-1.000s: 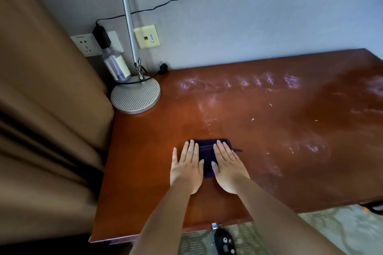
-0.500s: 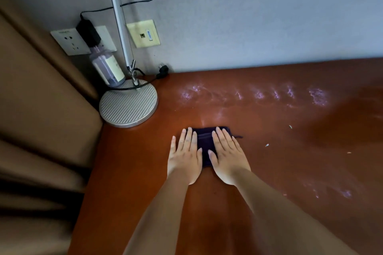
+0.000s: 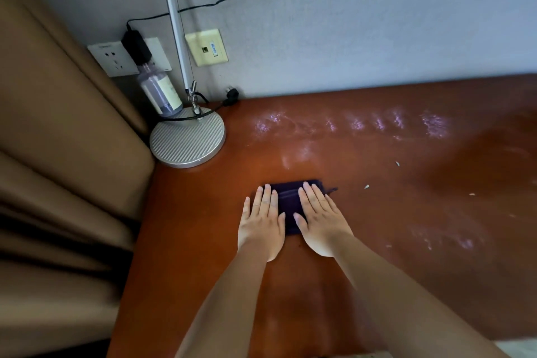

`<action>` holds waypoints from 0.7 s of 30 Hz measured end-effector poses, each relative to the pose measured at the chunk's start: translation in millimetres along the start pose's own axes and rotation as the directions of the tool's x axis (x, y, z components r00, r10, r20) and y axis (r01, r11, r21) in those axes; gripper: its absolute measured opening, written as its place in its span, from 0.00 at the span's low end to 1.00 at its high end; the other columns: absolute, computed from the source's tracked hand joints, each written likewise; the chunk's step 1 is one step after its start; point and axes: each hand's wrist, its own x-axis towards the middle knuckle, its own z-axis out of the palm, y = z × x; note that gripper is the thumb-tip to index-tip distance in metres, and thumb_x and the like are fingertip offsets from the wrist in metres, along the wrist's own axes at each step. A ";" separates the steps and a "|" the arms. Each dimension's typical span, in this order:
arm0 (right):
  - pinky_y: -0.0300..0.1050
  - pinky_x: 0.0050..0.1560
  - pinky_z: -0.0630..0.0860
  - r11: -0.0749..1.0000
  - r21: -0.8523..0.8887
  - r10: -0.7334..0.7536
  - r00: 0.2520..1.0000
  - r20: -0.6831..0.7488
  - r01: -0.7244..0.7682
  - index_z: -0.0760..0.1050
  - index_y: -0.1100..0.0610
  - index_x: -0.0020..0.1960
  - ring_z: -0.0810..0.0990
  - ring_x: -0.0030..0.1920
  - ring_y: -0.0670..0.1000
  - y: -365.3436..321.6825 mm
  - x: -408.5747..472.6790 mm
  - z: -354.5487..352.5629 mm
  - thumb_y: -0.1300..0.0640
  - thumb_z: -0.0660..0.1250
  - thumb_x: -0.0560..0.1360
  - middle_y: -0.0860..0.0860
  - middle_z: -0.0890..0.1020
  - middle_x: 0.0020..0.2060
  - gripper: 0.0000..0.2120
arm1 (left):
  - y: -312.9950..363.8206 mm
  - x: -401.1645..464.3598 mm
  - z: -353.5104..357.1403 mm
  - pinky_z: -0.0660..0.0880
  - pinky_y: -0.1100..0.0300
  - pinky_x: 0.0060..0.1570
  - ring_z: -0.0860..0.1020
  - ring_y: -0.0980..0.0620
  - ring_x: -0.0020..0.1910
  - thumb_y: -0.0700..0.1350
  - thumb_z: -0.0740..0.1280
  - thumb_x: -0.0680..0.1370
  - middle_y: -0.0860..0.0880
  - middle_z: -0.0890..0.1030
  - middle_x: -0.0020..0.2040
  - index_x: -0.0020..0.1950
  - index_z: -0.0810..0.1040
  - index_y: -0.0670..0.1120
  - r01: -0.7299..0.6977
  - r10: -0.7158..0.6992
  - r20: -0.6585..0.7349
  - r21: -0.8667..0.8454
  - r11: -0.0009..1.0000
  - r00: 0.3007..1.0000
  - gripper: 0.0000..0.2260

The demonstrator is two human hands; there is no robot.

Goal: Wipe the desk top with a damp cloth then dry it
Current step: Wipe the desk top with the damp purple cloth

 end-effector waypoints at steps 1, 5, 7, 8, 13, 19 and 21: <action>0.44 0.74 0.35 1.000 0.003 0.006 1.000 0.003 -0.006 0.33 0.57 0.77 0.34 0.76 0.47 -2.9 -10.0 2.3 0.40 0.20 0.62 0.50 0.35 0.77 0.45 | 0.7 -9.6 2.8 0.37 0.51 0.76 0.34 0.50 0.77 0.53 0.39 0.84 0.47 0.35 0.78 0.78 0.36 0.45 -0.007 0.007 0.002 0.001 1.000 1.000 0.25; 0.45 0.73 0.35 0.999 -0.003 0.038 0.999 -0.005 -0.039 0.32 0.58 0.76 0.34 0.76 0.48 -13.9 -41.4 12.7 0.40 0.21 0.65 0.51 0.35 0.77 0.42 | 2.5 -37.7 10.8 0.37 0.52 0.75 0.34 0.50 0.77 0.52 0.39 0.84 0.47 0.35 0.78 0.78 0.35 0.44 -0.040 0.040 0.004 0.011 0.999 0.999 0.25; 0.45 0.74 0.36 0.999 -0.014 0.048 0.999 0.002 -0.048 0.33 0.58 0.77 0.34 0.76 0.48 -17.0 -50.1 14.2 0.39 0.24 0.70 0.51 0.35 0.76 0.39 | 1.9 -44.3 10.5 0.37 0.52 0.75 0.34 0.50 0.77 0.52 0.39 0.84 0.47 0.35 0.78 0.78 0.35 0.44 -0.060 0.060 0.003 0.021 0.998 0.998 0.25; 0.45 0.74 0.36 0.999 -0.013 0.051 0.999 0.011 -0.050 0.32 0.58 0.77 0.34 0.76 0.48 -17.6 -51.8 14.3 0.39 0.22 0.68 0.51 0.34 0.76 0.41 | 1.2 -45.7 10.3 0.36 0.52 0.75 0.34 0.50 0.77 0.53 0.39 0.84 0.47 0.35 0.78 0.78 0.35 0.44 -0.070 0.070 0.003 0.029 0.997 0.998 0.25; 0.45 0.74 0.35 0.999 -0.022 0.033 0.999 0.023 -0.032 0.31 0.56 0.76 0.33 0.76 0.47 -11.8 -40.3 9.1 0.39 0.22 0.66 0.50 0.34 0.76 0.42 | -2.5 -34.3 7.9 0.36 0.51 0.75 0.35 0.49 0.77 0.53 0.39 0.84 0.46 0.35 0.78 0.78 0.36 0.44 -0.098 0.099 0.000 0.063 0.993 0.995 0.26; 0.45 0.75 0.36 0.999 -0.046 0.021 0.999 0.026 -0.020 0.34 0.56 0.77 0.35 0.76 0.48 3.3 13.4 -12.6 0.43 0.37 0.82 0.50 0.35 0.77 0.30 | -6.7 19.8 -8.5 0.36 0.51 0.75 0.35 0.50 0.77 0.53 0.39 0.84 0.46 0.36 0.79 0.78 0.36 0.44 -0.067 0.068 -0.014 0.070 0.995 0.998 0.25; 0.45 0.75 0.36 0.999 -0.043 0.003 1.000 0.020 -0.003 0.34 0.56 0.77 0.35 0.76 0.48 10.0 35.2 -18.5 0.45 0.40 0.83 0.50 0.36 0.77 0.29 | -7.1 39.1 -12.4 0.37 0.50 0.76 0.35 0.50 0.77 0.53 0.39 0.84 0.46 0.36 0.78 0.78 0.36 0.44 -0.040 0.040 -0.009 0.069 0.997 0.999 0.25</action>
